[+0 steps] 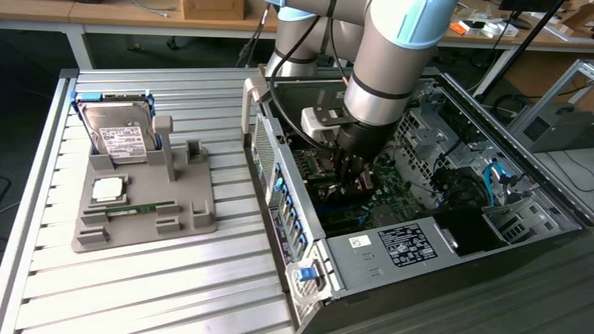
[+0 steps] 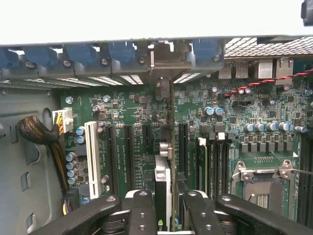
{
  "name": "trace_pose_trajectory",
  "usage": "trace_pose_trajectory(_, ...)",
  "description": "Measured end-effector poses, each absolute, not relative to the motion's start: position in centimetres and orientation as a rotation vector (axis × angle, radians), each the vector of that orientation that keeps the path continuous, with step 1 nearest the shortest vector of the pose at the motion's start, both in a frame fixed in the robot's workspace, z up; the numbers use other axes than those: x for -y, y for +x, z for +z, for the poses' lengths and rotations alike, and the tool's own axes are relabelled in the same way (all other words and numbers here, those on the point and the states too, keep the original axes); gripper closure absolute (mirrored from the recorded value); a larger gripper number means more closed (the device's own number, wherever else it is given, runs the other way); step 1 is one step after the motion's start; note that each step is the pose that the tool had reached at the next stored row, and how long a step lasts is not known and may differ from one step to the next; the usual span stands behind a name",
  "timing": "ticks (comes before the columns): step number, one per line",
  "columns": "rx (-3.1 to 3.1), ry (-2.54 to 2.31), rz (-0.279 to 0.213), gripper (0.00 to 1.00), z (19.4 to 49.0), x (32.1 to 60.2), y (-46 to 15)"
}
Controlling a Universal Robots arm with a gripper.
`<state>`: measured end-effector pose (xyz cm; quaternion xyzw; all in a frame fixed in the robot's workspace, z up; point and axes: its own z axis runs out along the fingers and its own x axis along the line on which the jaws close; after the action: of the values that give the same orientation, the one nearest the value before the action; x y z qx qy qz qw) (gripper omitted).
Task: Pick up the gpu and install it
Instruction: 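Insert the gpu into the slot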
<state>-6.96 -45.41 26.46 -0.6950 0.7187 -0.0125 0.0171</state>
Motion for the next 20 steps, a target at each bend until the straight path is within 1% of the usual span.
trace_pose_trajectory(20,-2.233,-2.159,-0.036,0.73,26.27,45.42,-7.12)
